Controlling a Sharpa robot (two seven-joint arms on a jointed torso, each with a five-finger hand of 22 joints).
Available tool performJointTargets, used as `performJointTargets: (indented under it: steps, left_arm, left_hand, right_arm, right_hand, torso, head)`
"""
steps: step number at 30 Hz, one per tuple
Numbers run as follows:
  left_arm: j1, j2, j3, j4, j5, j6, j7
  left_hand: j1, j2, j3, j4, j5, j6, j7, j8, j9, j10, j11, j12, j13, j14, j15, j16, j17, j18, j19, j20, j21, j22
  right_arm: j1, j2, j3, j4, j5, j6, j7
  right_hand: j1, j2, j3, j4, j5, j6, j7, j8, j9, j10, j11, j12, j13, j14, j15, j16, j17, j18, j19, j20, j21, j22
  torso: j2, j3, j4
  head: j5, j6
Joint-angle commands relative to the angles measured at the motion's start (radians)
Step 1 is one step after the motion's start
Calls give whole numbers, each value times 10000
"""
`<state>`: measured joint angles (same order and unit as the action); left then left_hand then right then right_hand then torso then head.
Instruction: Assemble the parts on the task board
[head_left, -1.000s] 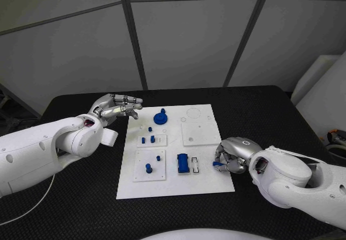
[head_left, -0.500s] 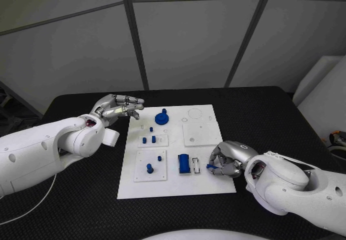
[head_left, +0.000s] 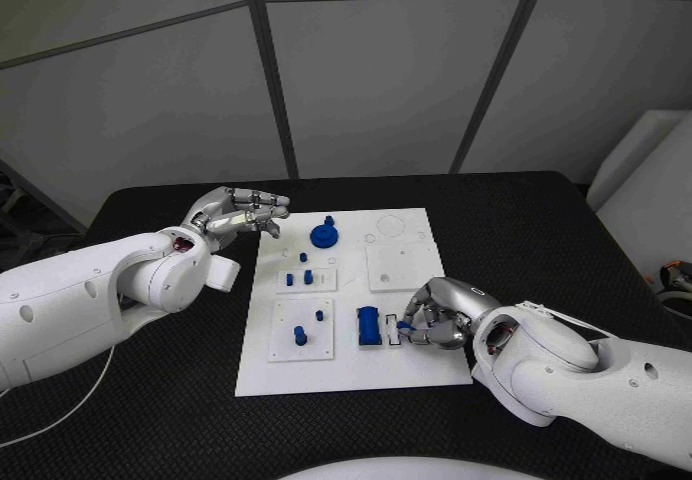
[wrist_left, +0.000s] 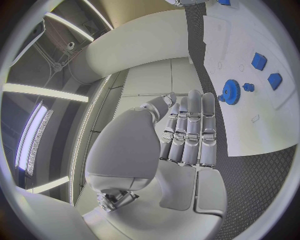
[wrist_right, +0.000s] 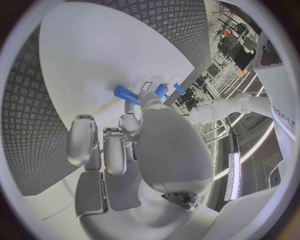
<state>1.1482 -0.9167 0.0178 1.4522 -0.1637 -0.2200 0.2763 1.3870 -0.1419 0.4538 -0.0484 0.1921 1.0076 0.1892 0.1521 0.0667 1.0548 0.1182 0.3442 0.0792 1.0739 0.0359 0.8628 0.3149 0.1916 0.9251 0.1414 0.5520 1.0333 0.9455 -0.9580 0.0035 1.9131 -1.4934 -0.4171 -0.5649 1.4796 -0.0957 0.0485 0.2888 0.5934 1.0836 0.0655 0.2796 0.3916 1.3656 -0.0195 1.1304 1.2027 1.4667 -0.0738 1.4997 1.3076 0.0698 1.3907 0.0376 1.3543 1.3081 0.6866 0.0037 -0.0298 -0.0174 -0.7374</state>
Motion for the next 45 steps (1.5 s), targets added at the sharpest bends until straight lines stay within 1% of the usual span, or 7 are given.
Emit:
performJointTargets:
  steps: [1,6,14,18,34,38,45]
  left_arm:
    - [11,4,7,25,14,105,41]
    - [11,6,7,32,14,115,40]
    - [11,-21,7,50,14,119,28]
    - [11,-28,7,57,14,135,12]
    - [12,-56,8,72,14,147,-13]
    - [12,-58,8,74,14,149,-14]
    - [13,-57,8,68,14,153,-18]
  left_hand:
    - [-60,7,-78,2,-17,-41,-4,36,0,-87,8,57,3,-17,83,-59,-14,-98,-46,48,-68,-15]
    - [-60,7,-78,2,-17,-41,-4,36,0,-87,8,57,3,-17,83,-59,-14,-98,-46,48,-68,-15]
    - [-55,18,-83,2,-14,-48,-3,38,-1,-101,9,70,1,-21,83,-59,-18,-96,-42,49,-82,-29]
    - [-55,18,-83,2,-14,-48,-3,38,-1,-101,9,70,1,-21,83,-59,-18,-96,-42,49,-82,-29]
    - [-67,19,-92,10,-15,-51,-1,39,-1,-110,11,75,0,-22,86,-58,-20,-97,-41,51,-89,-37]
    - [-67,19,-92,10,-15,-51,-1,39,-1,-110,11,75,0,-22,86,-58,-20,-97,-41,51,-89,-37]
    - [-77,21,-98,17,-15,-54,1,39,-2,-116,13,80,0,-23,88,-58,-21,-98,-40,53,-95,-43]
  right_arm:
    - [12,97,1,-62,503,-230,-51]
    - [12,272,2,-214,582,-216,-72]
    - [13,444,3,-356,609,-176,-105]
    - [13,479,3,-389,612,-167,-113]
    - [14,549,3,-442,504,-93,-126]
    - [14,553,3,-454,494,-75,-128]
    - [14,566,3,-443,489,0,-115]
  right_hand:
    - [-167,8,86,7,-59,149,-109,53,118,89,3,105,58,831,-51,64,1621,-53,68,-13,84,52]
    - [-506,10,168,15,-85,160,-124,78,153,154,-9,201,147,841,-62,97,1671,-63,97,-22,120,99]
    - [-1340,84,233,20,-449,244,-169,157,237,338,-40,512,424,864,-82,172,1785,-85,162,-38,202,207]
    - [-1798,106,92,14,88,306,-191,206,283,456,-59,738,628,876,-98,212,1846,-96,197,-56,244,263]
    - [-2606,276,-362,28,-273,432,-253,338,392,696,-105,1233,1095,903,-137,295,1972,-122,273,-94,341,392]
    - [-2796,312,-525,23,-581,434,-258,361,414,698,-108,1237,1120,902,-139,296,1974,-123,272,-98,341,398]
    - [-3139,354,-899,27,-1483,432,-250,402,452,713,-97,1270,1188,904,-130,304,1986,-124,270,-93,343,412]
  torso:
    - [-10,5,-7]
    - [-11,-1,-3]
    - [-10,-2,-8]
    - [-13,0,-12]
    - [-16,0,-9]
    - [-14,-1,-13]
    - [-18,0,-7]
  head:
    - [1,-2]
    - [2,2]
    - [26,5]
    - [36,6]
    - [56,4]
    - [61,11]
    - [71,4]
